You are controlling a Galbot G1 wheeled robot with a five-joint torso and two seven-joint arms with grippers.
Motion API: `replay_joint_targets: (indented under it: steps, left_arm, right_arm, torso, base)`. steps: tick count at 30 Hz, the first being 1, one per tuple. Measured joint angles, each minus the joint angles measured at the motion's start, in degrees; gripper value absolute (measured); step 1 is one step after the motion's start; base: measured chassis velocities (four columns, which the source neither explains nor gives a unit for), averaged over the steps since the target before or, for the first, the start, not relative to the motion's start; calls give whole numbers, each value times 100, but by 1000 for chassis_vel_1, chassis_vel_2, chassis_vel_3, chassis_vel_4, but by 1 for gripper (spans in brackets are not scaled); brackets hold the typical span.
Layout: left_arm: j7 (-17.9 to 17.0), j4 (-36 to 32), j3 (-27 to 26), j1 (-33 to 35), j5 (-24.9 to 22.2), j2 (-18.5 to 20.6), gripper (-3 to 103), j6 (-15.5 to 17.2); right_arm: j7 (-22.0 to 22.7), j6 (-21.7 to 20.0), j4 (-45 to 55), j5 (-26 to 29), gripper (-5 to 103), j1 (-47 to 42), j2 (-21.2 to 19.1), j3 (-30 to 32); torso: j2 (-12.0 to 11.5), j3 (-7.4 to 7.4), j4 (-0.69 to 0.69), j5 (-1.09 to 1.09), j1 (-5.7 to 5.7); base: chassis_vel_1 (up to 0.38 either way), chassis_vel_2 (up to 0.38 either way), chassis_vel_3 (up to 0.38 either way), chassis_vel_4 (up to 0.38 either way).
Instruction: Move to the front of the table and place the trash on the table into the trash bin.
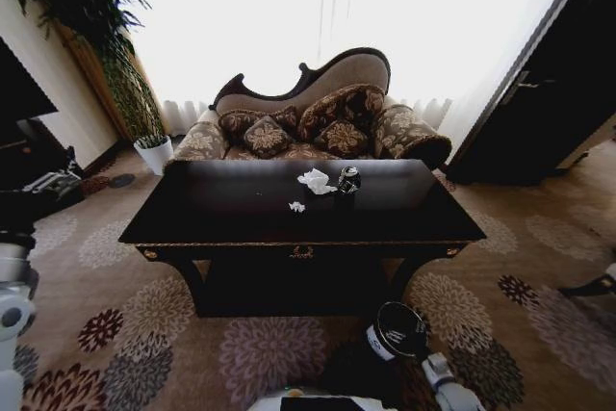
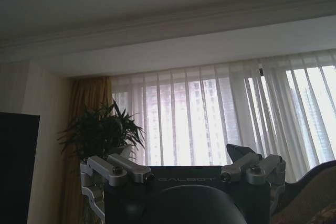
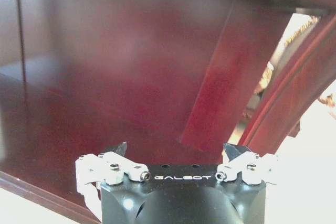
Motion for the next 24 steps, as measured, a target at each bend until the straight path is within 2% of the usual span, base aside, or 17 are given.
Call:
replay_joint_targets:
  steps: [1, 2, 3, 6, 9, 12, 14, 15, 18, 19, 21, 24]
  left_arm:
    - [-2, 32, 19, -13, -1, 16, 100, 6]
    - [-11, 47, 65, -39, -2, 35, 100, 19]
    - [-13, 47, 80, -48, -2, 37, 100, 23]
    - [-16, 44, 105, -63, -1, 34, 100, 28]
    - [-19, 12, 118, -56, 0, 21, 100, 41]
    - [-22, 8, 114, -51, -3, 23, 100, 44]
    - [-26, 5, 79, -39, -19, 26, 100, 46]
    - [-26, 5, 79, -39, -19, 26, 100, 46]
    - [-30, -43, -14, 42, -35, -20, 100, 47]
    - [-30, -43, -14, 42, -35, -20, 100, 47]
    - [-35, -64, -27, 62, -33, -57, 100, 47]
    - [-42, -62, -17, 64, -8, -79, 100, 57]
  right_arm:
    - [-131, 0, 441, -29, 100, -243, -16, 229]
    - [-306, 77, 1261, -205, 100, -609, 6, 726]
    - [-319, 95, 1511, -244, 100, -716, 26, 866]
    - [-310, 88, 1996, -209, 100, -922, 82, 1085]
    - [-232, -89, 2724, -52, 100, -1205, 174, 1450]
    - [-272, -95, 2903, -38, 100, -1285, 149, 1734]
    - [-358, -76, 2991, 379, 100, -1406, 41, 1901]
    - [-358, -76, 2991, 379, 100, -1406, 41, 1901]
    - [-329, -333, 3347, 1608, 100, -1579, -101, 1883]
    - [-329, -333, 3347, 1608, 100, -1579, -101, 1883]
    - [-190, -544, 3759, 2226, 100, -1604, -168, 1881]
    - [57, -753, 4190, 2621, 100, -1574, -201, 1980]
  torso:
    - [0, 0, -1, 0, 0]
    - [1, 0, 1, -3, 0]
    - [1, 0, 1, -3, 0]
    - [1, 0, 0, -1, 0]
    - [1, 0, 0, 0, 0]
    - [1, 0, 1, -2, 0]
    - [1, 0, 1, -3, 0]
    - [1, 0, 1, -3, 0]
    - [1, 0, -1, 1, 0]
    - [1, 0, -1, 1, 0]
    - [1, 0, 1, 1, 0]
    - [1, 0, 1, -2, 0]
  base:
    - [0, 0, 0, 0]
    - [0, 0, 0, 0]
    - [0, 0, 0, 0]
    - [0, 0, 0, 0]
    - [0, 0, 0, 0]
    - [0, 0, 0, 0]
    - [0, 0, 0, 0]
    - [0, 0, 0, 0]
    - [0, 0, 0, 0]
    - [0, 0, 0, 0]
    - [0, 0, 0, 0]
    - [0, 0, 0, 0]
